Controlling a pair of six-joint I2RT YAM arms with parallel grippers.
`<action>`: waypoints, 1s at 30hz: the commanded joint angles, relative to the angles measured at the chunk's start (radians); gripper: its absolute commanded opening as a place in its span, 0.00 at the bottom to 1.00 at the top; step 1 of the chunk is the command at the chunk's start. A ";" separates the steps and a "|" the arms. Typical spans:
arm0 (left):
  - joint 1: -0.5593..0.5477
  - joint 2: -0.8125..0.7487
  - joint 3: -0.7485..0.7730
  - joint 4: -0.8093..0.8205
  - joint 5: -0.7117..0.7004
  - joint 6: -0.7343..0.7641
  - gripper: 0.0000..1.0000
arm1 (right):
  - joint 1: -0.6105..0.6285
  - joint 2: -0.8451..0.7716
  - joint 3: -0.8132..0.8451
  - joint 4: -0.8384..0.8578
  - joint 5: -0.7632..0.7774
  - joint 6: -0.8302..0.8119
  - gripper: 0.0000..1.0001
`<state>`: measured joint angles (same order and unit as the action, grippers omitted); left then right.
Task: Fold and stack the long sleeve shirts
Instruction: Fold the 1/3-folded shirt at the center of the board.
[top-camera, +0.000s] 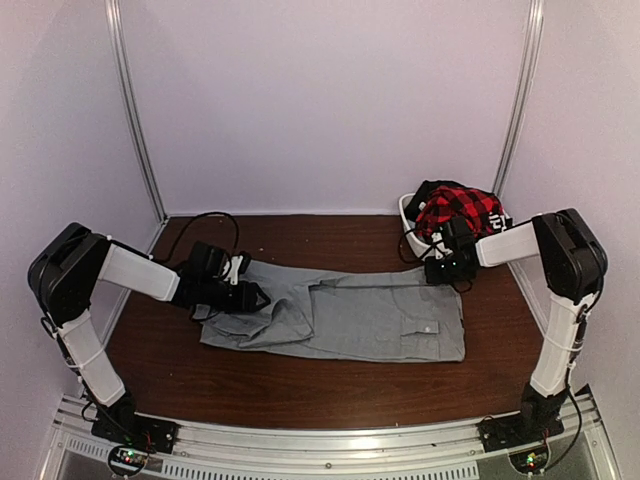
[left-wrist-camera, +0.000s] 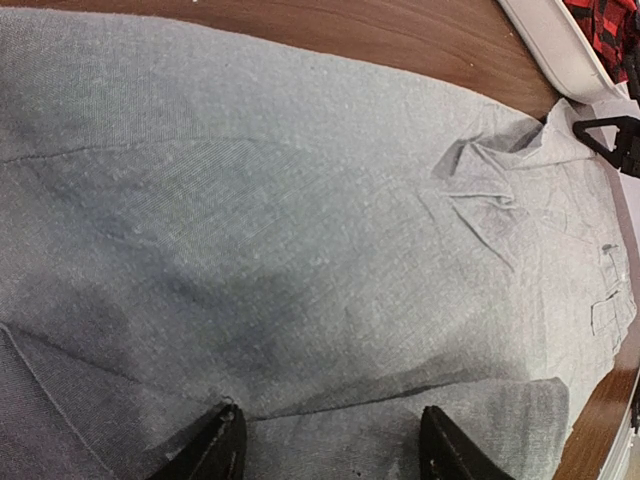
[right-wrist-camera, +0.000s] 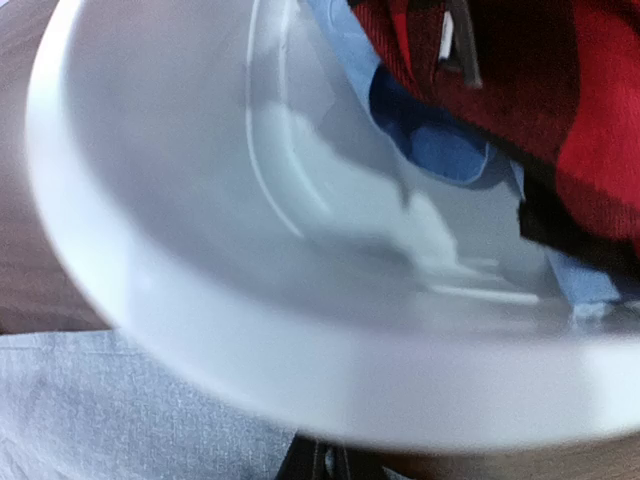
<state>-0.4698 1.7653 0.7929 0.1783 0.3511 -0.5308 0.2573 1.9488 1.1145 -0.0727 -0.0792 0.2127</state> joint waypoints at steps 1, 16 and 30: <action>-0.003 -0.016 -0.007 0.002 -0.014 0.015 0.61 | -0.003 -0.095 -0.079 0.037 -0.014 0.000 0.04; -0.003 -0.013 0.014 -0.013 -0.002 0.017 0.61 | 0.045 -0.465 -0.497 0.318 -0.063 0.093 0.01; -0.003 -0.007 0.033 -0.032 0.014 0.020 0.61 | 0.143 -0.615 -0.687 0.361 0.037 0.220 0.14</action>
<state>-0.4706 1.7653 0.8051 0.1543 0.3588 -0.5240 0.3672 1.3529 0.4252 0.2832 -0.1081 0.3798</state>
